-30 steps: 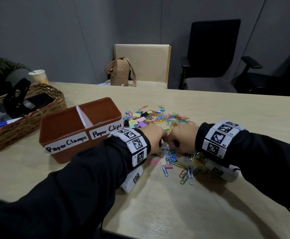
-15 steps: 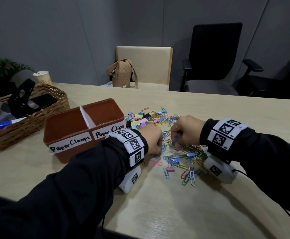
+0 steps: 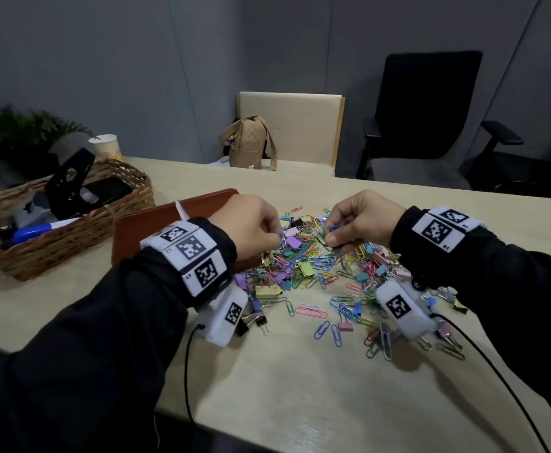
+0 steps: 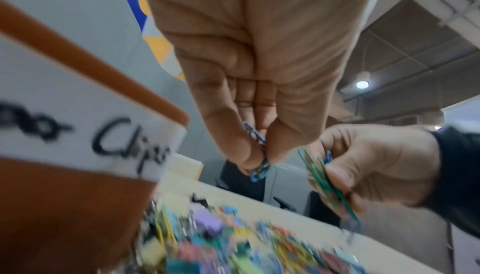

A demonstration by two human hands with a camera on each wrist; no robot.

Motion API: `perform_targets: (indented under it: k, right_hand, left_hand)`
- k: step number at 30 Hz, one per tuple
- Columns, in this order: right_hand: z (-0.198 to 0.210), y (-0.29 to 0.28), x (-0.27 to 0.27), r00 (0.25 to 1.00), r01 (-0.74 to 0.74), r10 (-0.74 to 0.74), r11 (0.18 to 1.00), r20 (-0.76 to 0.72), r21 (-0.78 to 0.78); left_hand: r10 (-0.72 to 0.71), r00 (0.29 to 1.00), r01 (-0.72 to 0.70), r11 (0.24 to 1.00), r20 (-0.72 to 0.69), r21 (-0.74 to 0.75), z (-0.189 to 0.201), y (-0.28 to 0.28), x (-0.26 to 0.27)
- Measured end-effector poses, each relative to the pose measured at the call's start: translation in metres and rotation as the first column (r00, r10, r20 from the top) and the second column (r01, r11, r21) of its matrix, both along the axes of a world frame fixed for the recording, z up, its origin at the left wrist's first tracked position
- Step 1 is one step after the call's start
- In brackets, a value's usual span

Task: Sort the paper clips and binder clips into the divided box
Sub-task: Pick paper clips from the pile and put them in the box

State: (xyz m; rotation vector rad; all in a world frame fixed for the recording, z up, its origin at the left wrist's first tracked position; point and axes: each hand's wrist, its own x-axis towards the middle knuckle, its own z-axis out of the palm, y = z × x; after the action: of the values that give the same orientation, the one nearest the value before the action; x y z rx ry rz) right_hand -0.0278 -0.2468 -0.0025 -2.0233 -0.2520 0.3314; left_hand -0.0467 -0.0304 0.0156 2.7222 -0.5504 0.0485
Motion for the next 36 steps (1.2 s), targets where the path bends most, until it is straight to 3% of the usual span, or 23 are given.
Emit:
perform_targets:
  k: [4,8,12,17,21,24,29,31,32,34,36]
  right_hand:
    - [0.003,0.015,0.006,0.997,0.002,-0.006,0.999,0.071,0.052]
    - [0.013,0.039,0.015,0.988,0.053,-0.087,0.968,0.128,0.244]
    - [0.022,0.071,0.021,0.97,0.063,-0.143,0.928,0.198,0.366]
    - [0.013,0.111,0.029,0.948,0.046,-0.164,0.919,0.274,0.392]
    - [-0.005,0.127,0.031,0.948,0.014,-0.066,0.986,0.311,0.166]
    - [-0.006,0.121,0.032,0.944,0.039,-0.067,0.995,0.324,0.092]
    - [-0.003,0.093,0.029,0.943,0.108,-0.142,0.986,0.302,0.127]
    - [-0.007,0.078,0.027,0.953,0.122,-0.122,0.992,0.277,0.018]
    - [-0.009,0.071,0.026,0.957,0.11,-0.071,0.986,0.28,-0.127]
    - [-0.015,0.061,0.024,0.962,0.036,0.105,0.864,0.25,-0.502]
    - [-0.023,0.056,0.023,0.957,-0.049,0.247,0.654,0.152,-0.754]
  left_hand:
    - [0.12,0.988,-0.111,0.99,0.1,-0.09,0.008,0.026,0.009]
    - [0.233,0.963,-0.212,0.965,0.134,-0.156,0.01,0.047,0.018]
    - [0.29,0.947,-0.282,0.956,0.135,-0.08,0.006,0.06,0.021]
    - [0.31,0.945,-0.308,0.951,0.099,-0.037,0.0,0.066,0.018]
    - [0.308,0.943,-0.307,0.951,0.126,-0.026,0.001,0.066,0.014]
    - [0.336,0.926,-0.333,0.942,0.173,-0.047,0.005,0.062,0.008]
    - [0.231,0.972,-0.232,0.972,0.041,0.029,0.003,0.039,-0.006]
    - [0.187,0.982,-0.185,0.98,-0.023,0.067,-0.005,0.029,-0.01]
    - [0.159,0.986,-0.155,0.984,-0.044,0.086,-0.01,0.025,-0.01]
    - [0.107,0.991,-0.096,0.988,-0.085,0.124,-0.021,0.016,-0.007]
    - [0.084,0.986,-0.057,0.982,-0.144,0.178,-0.031,0.007,-0.004]
